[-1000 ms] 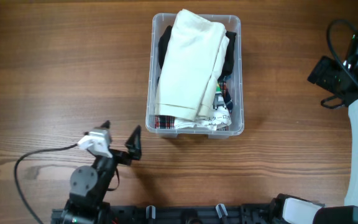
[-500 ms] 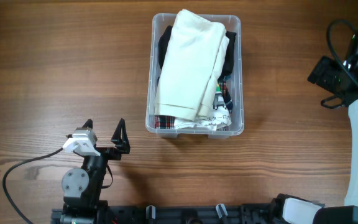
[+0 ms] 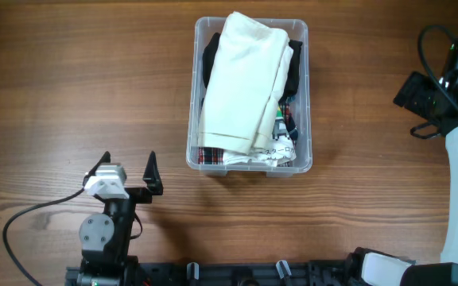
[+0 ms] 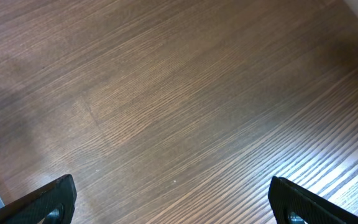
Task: Pack container
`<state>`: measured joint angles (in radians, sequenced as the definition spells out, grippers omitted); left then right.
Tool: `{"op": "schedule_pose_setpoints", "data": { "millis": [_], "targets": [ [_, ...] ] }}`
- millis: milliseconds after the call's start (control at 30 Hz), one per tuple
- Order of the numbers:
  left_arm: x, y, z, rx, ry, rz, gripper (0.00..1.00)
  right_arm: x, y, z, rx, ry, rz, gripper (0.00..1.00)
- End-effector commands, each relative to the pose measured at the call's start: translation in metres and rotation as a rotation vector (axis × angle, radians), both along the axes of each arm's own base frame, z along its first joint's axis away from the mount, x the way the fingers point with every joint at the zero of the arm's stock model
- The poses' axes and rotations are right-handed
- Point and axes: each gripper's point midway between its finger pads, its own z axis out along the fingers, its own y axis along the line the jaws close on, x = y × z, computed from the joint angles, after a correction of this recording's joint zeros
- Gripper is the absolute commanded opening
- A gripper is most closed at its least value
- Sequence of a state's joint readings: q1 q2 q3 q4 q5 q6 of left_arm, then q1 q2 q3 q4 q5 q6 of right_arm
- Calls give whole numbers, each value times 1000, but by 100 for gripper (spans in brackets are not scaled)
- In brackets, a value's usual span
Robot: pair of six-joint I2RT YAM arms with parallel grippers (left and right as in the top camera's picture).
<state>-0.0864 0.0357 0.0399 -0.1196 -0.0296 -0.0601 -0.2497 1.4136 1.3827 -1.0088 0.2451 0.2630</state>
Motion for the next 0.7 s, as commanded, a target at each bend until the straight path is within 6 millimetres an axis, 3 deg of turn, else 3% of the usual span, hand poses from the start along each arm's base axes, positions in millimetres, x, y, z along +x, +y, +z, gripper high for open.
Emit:
{"op": "schedule_pose_setpoints", "data": {
  "millis": [0, 133, 667],
  "targets": [
    [2, 5, -18, 171, 61, 1, 100, 1, -3, 10, -21, -23, -8, 100],
    [3, 5, -27, 175, 101, 0, 100, 1, -3, 10, -21, -23, -8, 100],
    [3, 5, -28, 175, 106, -1, 100, 1, -1, 12, -22, -29, -4, 100]
  ]
}}
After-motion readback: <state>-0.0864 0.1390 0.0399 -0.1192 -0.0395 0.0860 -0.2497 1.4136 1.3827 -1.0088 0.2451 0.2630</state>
